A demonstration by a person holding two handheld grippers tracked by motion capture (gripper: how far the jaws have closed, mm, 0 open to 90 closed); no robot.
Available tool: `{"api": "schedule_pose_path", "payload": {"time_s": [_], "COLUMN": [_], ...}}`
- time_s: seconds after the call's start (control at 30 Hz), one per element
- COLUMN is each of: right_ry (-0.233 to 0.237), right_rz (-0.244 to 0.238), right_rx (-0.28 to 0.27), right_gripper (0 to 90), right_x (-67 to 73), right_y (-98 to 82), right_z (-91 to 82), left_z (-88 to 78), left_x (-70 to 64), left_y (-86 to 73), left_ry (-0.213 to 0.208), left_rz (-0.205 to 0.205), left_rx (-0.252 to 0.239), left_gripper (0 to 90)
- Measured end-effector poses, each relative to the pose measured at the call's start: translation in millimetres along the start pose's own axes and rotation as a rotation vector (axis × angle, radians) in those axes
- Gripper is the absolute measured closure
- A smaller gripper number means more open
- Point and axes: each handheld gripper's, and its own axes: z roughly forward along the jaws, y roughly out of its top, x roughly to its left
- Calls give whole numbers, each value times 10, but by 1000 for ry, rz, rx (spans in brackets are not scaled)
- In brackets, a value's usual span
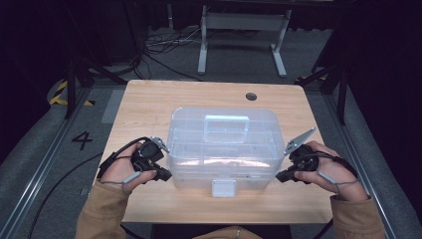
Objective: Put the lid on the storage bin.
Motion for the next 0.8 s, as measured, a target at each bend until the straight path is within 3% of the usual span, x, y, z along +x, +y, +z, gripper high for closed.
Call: {"api": "schedule_pose_path", "payload": {"time_s": [0.3, 0.5, 0.63, 0.8], "right_ry": [33, 28, 34, 42], "right_rz": [14, 33, 36, 50], "right_rx": [17, 39, 27, -8], "right_gripper": [894, 866, 832, 776], "right_x": [-30, -86, -95, -113], "right_y": [-31, -68, -74, -104], "right_z": [26, 56, 53, -2], "left_z": [30, 79, 72, -32], "left_x": [30, 88, 101, 126], "left_y": [-22, -54, -64, -115], "left_ry": [-27, -42, -40, -27], "left_rz": [-13, -34, -39, -63], "left_rx": [10, 32, 22, -34], "left_gripper": [832, 778, 740, 672]}}
